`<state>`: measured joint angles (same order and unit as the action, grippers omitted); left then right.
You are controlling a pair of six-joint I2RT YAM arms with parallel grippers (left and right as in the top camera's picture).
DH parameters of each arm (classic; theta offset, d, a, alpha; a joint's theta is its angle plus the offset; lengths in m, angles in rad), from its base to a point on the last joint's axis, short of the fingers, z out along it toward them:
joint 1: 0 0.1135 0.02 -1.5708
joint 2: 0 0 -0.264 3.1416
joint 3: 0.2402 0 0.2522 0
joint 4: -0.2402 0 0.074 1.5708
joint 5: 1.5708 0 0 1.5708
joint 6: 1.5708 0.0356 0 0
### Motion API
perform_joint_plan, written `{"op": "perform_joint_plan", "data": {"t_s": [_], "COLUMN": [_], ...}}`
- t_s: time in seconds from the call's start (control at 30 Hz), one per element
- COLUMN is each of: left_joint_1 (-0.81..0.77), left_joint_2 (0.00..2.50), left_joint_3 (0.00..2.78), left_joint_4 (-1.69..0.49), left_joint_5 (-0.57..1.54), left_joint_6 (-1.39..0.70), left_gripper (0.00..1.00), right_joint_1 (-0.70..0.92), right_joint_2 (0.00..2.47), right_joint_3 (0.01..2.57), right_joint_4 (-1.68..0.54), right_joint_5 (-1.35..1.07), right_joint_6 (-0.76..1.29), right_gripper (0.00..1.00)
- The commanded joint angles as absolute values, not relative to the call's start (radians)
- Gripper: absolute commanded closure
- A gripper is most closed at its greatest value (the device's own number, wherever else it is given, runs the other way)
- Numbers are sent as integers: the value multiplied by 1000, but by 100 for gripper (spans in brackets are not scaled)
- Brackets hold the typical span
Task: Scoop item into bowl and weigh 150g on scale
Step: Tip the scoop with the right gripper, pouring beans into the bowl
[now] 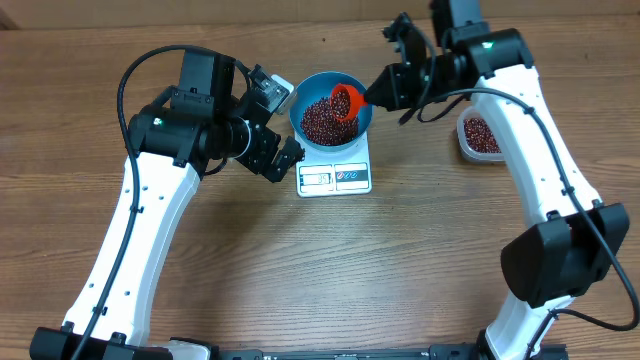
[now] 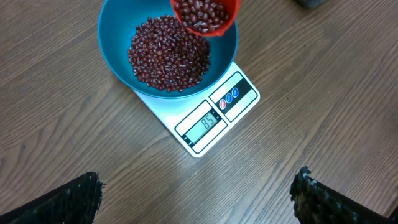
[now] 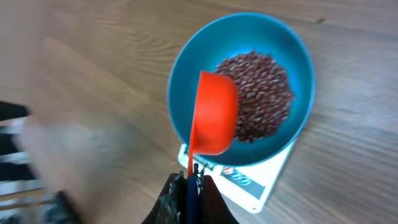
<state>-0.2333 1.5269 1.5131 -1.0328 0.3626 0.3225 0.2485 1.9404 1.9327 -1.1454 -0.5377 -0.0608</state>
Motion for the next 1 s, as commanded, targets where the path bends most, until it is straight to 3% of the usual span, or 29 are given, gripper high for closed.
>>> {"op": "perform_joint_plan", "data": {"t_s": [0.0,0.4,0.97], "left_joint_1": [-229,-229,-229], "left_joint_2": [1504,1504,1504], "left_joint_3": [1508,1508,1508], "left_joint_4": [-1036,-1036,-1036], "left_joint_5": [356,356,356], "left_joint_6": [344,344,344], "left_gripper": [0,1,0], "right_joint_1": [302,462,607], "right_joint_2": [1902,1900,1884], "right_joint_3": [2004,2101,2103], "right_joint_4": [-1147,-1170,-1177], "right_joint_5": [-336,50,360], "right_joint_6": [-44,-44,-51], "right_gripper": [96,96,96]}}
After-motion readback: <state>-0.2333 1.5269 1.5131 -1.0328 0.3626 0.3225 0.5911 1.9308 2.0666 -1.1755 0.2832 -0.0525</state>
